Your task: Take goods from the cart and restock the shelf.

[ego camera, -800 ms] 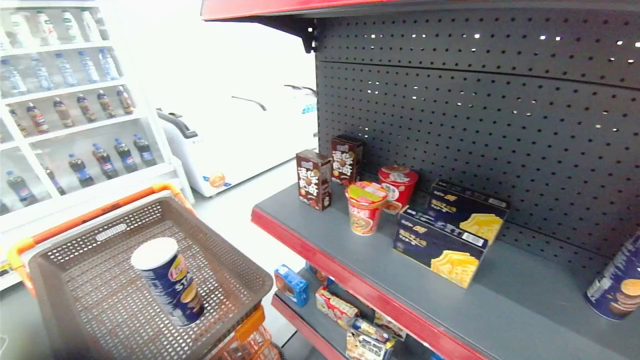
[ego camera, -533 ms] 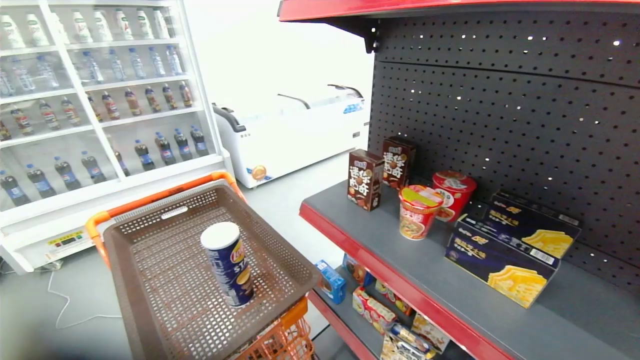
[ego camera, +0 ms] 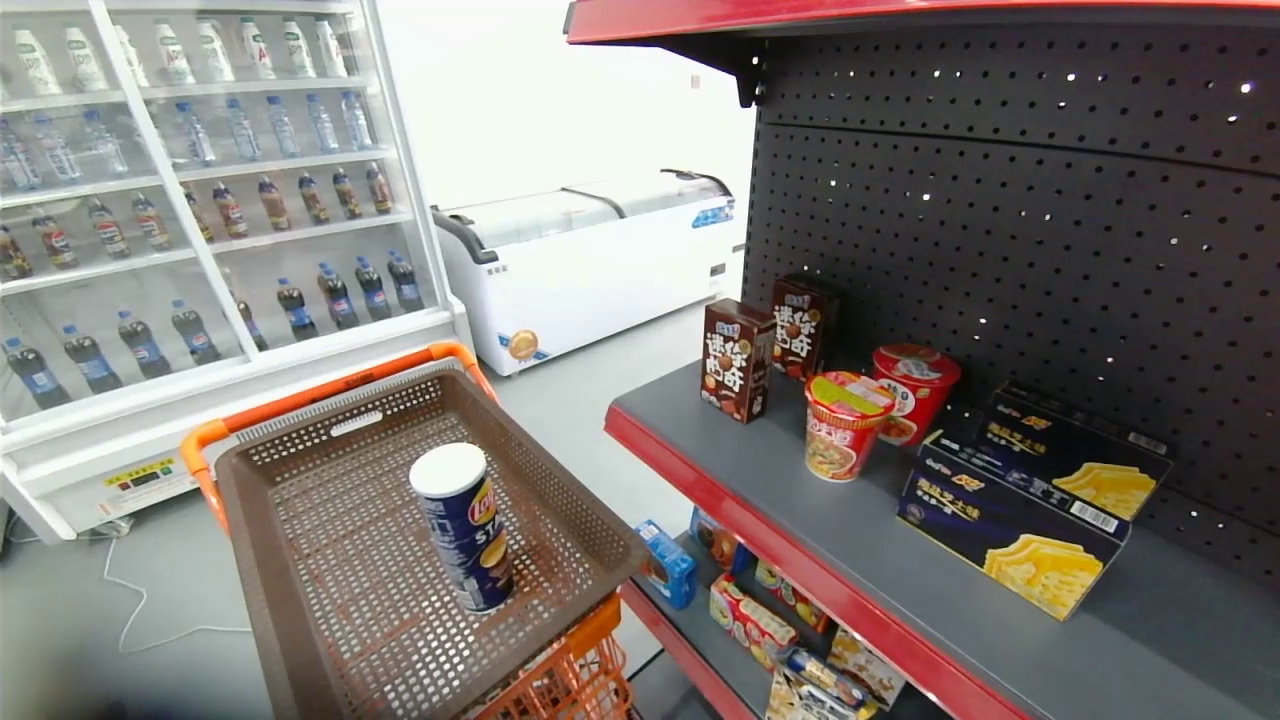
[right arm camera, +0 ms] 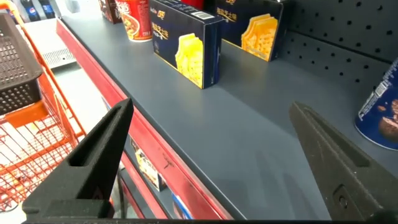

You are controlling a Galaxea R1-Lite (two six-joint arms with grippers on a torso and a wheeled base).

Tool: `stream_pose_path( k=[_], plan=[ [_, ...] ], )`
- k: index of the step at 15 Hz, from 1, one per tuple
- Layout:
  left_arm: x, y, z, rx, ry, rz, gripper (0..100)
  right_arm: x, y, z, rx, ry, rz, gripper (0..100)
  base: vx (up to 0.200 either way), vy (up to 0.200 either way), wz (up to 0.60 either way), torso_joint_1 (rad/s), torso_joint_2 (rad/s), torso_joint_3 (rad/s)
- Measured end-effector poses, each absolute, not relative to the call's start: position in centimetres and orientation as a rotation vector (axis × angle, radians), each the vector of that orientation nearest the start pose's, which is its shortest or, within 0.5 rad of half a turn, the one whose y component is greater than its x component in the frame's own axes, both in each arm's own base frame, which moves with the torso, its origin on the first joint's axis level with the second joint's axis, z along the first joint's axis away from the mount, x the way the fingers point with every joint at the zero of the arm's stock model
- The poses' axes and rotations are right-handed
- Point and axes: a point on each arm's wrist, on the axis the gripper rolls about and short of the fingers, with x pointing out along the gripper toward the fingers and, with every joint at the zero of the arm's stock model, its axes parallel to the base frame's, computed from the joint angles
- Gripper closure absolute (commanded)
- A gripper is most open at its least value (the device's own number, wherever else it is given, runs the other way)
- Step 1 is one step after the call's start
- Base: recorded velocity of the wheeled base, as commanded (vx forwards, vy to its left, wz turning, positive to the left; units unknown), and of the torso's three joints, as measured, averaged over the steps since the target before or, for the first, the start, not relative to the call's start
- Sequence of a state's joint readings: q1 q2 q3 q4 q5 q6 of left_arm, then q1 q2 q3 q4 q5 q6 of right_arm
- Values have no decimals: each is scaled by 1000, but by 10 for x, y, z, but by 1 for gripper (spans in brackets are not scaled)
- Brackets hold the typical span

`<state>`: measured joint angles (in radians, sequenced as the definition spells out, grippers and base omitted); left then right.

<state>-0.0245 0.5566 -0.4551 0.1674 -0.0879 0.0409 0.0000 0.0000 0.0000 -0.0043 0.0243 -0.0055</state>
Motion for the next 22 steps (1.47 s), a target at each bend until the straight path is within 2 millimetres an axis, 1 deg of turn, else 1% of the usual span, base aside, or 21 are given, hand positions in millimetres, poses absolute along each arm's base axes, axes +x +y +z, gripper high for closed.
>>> stream_pose_path(
  k=[2,4,5,6,8,11,15,18,20,22],
  plan=[
    [60,-7,192,-36,389,-157,0,-23,1,76,-6,-4,24,0,0,0,0,0,0,0],
    [95,-14,188,-68,483,-194,0,-23,1,76,-6,-4,24,0,0,0,0,0,0,0],
    [112,-18,184,-72,499,-206,0,-23,1,76,-6,-4,24,0,0,0,0,0,0,0],
    [130,-21,178,-73,502,-217,0,-23,1,76,-6,-4,24,0,0,0,0,0,0,0],
    [155,-27,158,-51,518,-233,0,-23,1,76,-6,-4,24,0,0,0,0,0,0,0],
    [179,-31,127,-12,563,-244,0,-23,1,76,-6,-4,24,0,0,0,0,0,0,0],
    [215,-37,96,-7,499,-249,0,-23,1,76,-6,-4,24,0,0,0,0,0,0,0],
    [238,-41,73,-10,469,-268,0,-23,1,76,-6,-4,24,0,0,0,0,0,0,0],
    [250,-44,57,-9,465,-291,0,-23,1,76,-6,-4,24,0,0,0,0,0,0,0],
    [255,-44,40,37,508,-296,0,-23,1,76,-6,-4,24,0,0,0,0,0,0,0]
  ],
)
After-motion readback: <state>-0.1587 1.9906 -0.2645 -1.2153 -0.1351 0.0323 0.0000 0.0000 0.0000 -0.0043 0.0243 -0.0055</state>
